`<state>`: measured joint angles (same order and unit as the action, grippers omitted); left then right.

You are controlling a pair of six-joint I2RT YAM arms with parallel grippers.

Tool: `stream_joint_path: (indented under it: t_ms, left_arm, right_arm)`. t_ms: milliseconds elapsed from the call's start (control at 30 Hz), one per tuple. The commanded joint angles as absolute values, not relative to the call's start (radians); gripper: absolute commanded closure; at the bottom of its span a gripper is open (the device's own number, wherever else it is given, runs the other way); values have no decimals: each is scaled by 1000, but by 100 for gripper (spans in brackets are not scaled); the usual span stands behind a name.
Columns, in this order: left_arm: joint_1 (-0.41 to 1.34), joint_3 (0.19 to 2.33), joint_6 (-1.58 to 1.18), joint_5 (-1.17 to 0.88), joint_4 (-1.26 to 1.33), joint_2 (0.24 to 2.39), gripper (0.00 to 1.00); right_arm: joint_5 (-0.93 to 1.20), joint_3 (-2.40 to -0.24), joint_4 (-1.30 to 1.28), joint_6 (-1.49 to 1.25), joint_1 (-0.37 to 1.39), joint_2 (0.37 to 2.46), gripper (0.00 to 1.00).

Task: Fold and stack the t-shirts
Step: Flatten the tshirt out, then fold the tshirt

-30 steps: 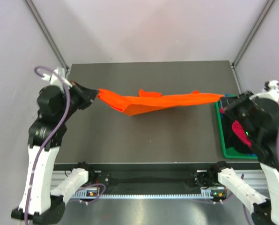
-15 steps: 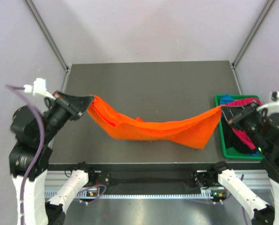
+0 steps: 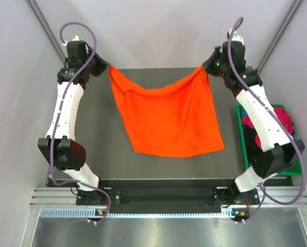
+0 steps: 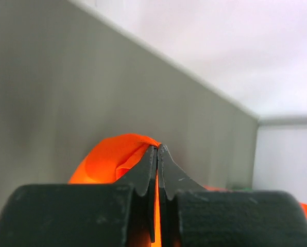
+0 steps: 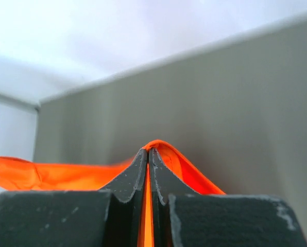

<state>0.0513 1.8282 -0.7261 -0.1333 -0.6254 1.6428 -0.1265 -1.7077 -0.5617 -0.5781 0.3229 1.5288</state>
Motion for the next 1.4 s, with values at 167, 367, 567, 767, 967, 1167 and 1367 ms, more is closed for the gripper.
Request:
stream_joint_path:
  t_ms: [167, 367, 567, 767, 967, 1167, 1367]
  left_arm:
    - [12, 2102, -775, -250, -549, 1522, 100]
    - [12, 1608, -733, -241, -552, 1228, 100]
    - [14, 1152, -716, -279, -618, 984, 100]
    - [14, 817, -779, -250, -675, 771, 100]
    - [14, 597, -822, -311, -670, 738, 100]
    - [14, 591, -796, -227, -695, 752, 100]
    - [14, 624, -790, -206, -690, 767, 100]
  right_arm:
    - [-198, -2083, -557, -417, 288, 1516, 100]
    - [-187, -1686, -509, -457, 264, 1292, 100]
    - [-126, -1249, -502, -537, 265, 1097, 100]
    - [-134, -869, -551, -592, 264, 968, 100]
    - [-133, -723, -649, -614, 265, 965, 100]
    - [-160, -710, -699, -629, 264, 954, 100]
    - [-176, -680, -690, -653, 265, 945, 100]
